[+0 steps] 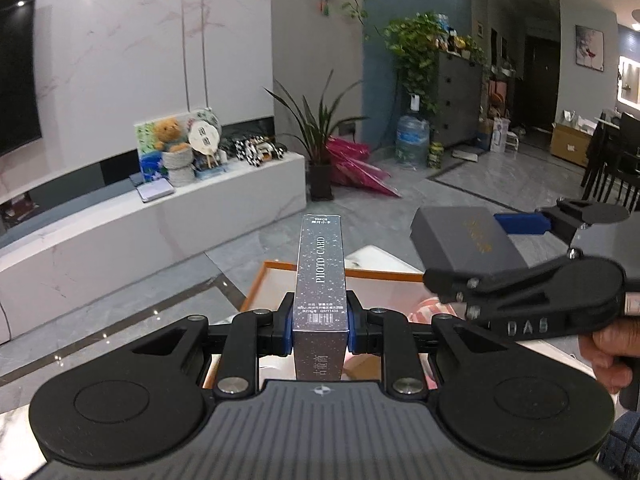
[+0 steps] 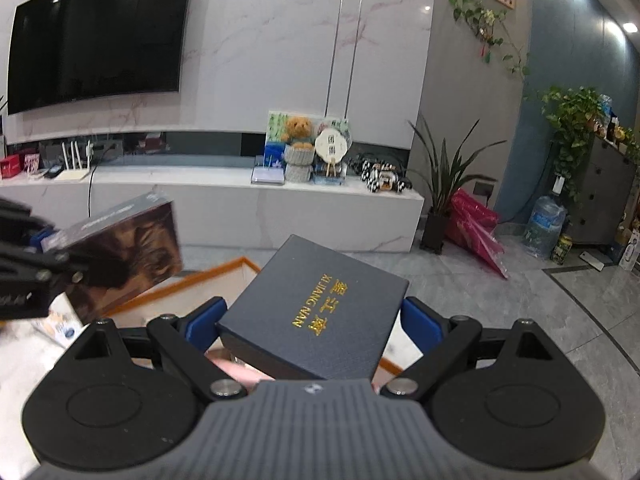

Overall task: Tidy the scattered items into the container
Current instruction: 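Carry the black gift box and photo card box with both tools over the orange box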

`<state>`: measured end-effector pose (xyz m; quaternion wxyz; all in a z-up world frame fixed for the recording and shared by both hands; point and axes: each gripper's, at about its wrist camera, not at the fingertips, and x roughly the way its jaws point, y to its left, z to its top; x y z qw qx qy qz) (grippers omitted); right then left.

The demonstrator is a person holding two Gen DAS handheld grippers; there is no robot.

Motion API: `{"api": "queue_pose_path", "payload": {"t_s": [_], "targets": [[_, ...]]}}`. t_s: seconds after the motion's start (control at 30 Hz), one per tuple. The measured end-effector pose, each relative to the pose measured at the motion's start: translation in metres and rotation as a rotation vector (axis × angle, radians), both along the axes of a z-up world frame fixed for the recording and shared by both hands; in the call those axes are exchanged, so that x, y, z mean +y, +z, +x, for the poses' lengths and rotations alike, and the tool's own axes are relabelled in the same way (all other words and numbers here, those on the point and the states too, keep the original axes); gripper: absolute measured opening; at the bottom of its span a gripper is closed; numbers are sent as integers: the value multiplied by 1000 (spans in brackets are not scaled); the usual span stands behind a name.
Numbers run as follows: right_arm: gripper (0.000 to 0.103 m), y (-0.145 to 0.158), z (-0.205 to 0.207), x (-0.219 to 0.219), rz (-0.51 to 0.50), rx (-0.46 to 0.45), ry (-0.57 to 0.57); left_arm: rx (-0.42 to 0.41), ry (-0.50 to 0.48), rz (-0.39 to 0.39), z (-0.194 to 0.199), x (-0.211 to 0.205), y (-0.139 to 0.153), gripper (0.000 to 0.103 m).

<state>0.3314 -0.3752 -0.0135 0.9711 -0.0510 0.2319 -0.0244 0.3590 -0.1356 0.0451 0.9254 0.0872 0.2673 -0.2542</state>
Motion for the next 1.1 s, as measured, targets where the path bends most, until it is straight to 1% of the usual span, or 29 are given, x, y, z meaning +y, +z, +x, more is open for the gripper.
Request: {"api": "queue_pose_path", "payload": {"t_s": [0.3, 0.53, 0.77, 1.1], "targets": [[94, -33, 10, -10, -5, 63, 17, 91, -20, 45, 24, -19, -42, 27], [94, -53, 17, -15, -3, 99, 20, 146, -22, 78, 34, -27, -67, 27], [94, -64, 22, -21, -1, 125, 12, 180, -26, 101, 38, -34, -82, 27], [94, -74, 30, -22, -9, 167, 0, 207, -19, 108, 40, -39, -90, 27]]}}
